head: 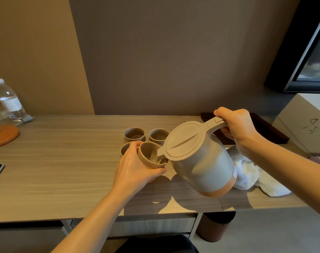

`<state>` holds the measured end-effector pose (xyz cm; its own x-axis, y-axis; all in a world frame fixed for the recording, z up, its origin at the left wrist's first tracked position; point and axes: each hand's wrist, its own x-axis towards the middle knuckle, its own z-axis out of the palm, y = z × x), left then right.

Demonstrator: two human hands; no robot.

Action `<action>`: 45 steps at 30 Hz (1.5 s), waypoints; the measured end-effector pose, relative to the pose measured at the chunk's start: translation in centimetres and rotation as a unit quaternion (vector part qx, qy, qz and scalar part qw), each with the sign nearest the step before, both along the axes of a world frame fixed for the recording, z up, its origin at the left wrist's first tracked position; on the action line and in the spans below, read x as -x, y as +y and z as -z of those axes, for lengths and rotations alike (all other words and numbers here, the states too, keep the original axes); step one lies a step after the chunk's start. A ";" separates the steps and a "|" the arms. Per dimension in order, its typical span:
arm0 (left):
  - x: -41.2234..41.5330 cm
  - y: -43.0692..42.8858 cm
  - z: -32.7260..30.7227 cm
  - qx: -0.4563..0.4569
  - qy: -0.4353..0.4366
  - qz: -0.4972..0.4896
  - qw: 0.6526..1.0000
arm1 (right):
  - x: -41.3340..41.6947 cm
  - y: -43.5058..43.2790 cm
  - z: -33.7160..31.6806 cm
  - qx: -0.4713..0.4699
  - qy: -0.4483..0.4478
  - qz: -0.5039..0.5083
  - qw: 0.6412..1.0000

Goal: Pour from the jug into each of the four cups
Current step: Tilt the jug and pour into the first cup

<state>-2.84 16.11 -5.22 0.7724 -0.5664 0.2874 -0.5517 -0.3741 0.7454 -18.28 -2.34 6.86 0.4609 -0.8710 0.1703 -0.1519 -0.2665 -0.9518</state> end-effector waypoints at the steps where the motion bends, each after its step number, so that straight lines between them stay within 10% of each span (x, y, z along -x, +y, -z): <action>1: 0.0 0.0 0.0 0.002 0.002 0.000 1.000 | 0.0 0.0 0.0 0.001 0.001 0.001 1.000; 45: 2.0 -0.9 1.7 0.073 0.073 -0.003 0.995 | 0.9 -0.2 -1.0 0.037 0.030 0.004 0.999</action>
<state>-4.81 15.18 -6.95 0.8158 -0.5214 0.2502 -0.4307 -0.2591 0.8645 -19.13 -2.50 7.88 0.4655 -0.8604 0.2074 -0.2102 -0.3351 -0.9185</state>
